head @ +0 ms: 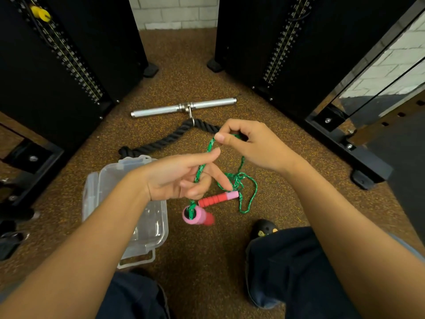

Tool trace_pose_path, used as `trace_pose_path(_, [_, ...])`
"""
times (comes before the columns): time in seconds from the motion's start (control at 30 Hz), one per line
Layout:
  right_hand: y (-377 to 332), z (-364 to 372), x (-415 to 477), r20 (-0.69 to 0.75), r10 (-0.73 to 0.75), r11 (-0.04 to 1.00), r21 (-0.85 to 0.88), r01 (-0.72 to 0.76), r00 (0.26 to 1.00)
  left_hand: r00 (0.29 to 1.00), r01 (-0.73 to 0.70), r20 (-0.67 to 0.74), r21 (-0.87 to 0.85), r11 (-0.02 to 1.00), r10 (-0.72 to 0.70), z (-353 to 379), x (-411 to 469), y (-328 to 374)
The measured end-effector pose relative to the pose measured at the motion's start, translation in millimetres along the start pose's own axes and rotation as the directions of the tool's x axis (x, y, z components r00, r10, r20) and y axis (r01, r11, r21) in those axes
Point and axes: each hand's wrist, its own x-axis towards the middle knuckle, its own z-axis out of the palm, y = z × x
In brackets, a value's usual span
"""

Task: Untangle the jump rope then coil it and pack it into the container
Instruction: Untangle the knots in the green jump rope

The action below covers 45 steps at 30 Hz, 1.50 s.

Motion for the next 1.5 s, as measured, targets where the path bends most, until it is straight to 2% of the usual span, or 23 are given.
trace_pose_path(0.1, [-0.1,3.9,0.1,0.059,-0.013,1.0,-0.023,0.015,0.998,0.992,-0.123,-0.029,-0.124,0.985,0.121,-0.6,1.0,1.3])
trace_pose_path(0.2, [0.6,10.0,1.0,0.098,0.014,1.0,-0.018,-0.012,0.995,0.969,-0.245,-0.039,-0.294,0.924,0.244,0.0,0.2,3.0])
trace_pose_path(0.3, [1.3,12.8,0.4,0.132,0.034,0.999,-0.007,-0.034,0.991,0.951,-0.264,0.031,-0.441,0.858,0.309,-3.0,-2.0,6.0])
trace_pose_path(0.33, [1.6,12.8,-0.6,0.145,0.049,0.999,-0.027,-0.046,0.988,0.932,-0.281,0.059,-0.503,0.817,0.357,-5.3,-2.6,7.3])
trace_pose_path(0.4, [4.4,13.7,-2.0,0.189,0.104,0.988,-0.135,-0.079,0.976,0.884,-0.353,0.023,-0.622,0.699,0.467,-10.9,-2.1,8.8])
trace_pose_path(0.47, [10.4,16.5,-2.1,0.237,0.161,0.96,-0.262,-0.096,0.958,0.823,-0.497,-0.136,-0.644,0.582,0.552,-14.6,-3.7,12.6])
trace_pose_path(0.53, [13.1,18.5,-2.7,0.267,0.186,0.948,-0.303,-0.101,0.946,0.771,-0.609,-0.302,-0.608,0.51,0.561,-16.4,-6.5,15.8])
trace_pose_path(0.57, [12.8,18.6,-3.0,0.273,0.177,0.95,-0.3,-0.092,0.946,0.735,-0.675,-0.423,-0.529,0.514,0.53,-17.3,-8.0,16.5])
trace_pose_path(0.63, [7.1,19.0,-3.9,0.282,0.128,0.955,-0.295,-0.041,0.951,0.657,-0.725,-0.609,-0.348,0.595,0.444,-17.6,-6.7,16.1])
trace_pose_path(0.73, [-4.5,26.5,-5.0,0.32,0.008,0.943,-0.317,0.099,0.948,0.604,-0.603,-0.692,-0.073,0.795,0.395,-13.1,5.2,9.0])
trace_pose_path(0.8, [-11.7,32.9,-6.7,0.338,-0.06,0.941,-0.295,0.166,0.939,0.632,-0.459,-0.671,0.078,0.885,0.387,-5.2,12.7,4.1])
trace_pose_path(0.93, [-17.9,29.9,-6.1,0.312,-0.138,0.933,-0.278,0.23,0.94,0.746,-0.236,-0.58,0.228,0.945,0.326,5.6,24.0,-6.0])
trace_pose_path(1.03, [-12.7,22.9,-3.3,0.24,-0.169,0.925,-0.296,0.238,0.956,0.788,-0.178,-0.557,0.201,0.963,0.262,5.4,25.6,-8.0])
trace_pose_path(1.17, [-10.2,13.0,-2.1,0.108,-0.219,0.942,-0.235,0.239,0.97,0.825,-0.105,-0.504,0.305,0.947,0.254,8.7,22.8,-5.0])
trace_pose_path(1.33, [-2.5,5.3,-1.7,0.008,-0.168,0.968,-0.188,0.166,0.986,0.948,-0.042,-0.291,0.287,0.957,0.129,13.5,11.2,5.9])
trace_pose_path(1.4, [-1.3,4.4,-2.4,-0.012,-0.124,0.981,-0.149,0.121,0.992,0.969,-0.025,-0.236,0.191,0.981,0.071,10.6,5.2,8.5])
trace_pose_path(1.5, [-1.0,6.8,-1.4,-0.017,-0.07,0.993,-0.098,0.068,0.997,0.982,-0.087,-0.167,0.03,0.996,0.091,6.2,-3.4,11.9])
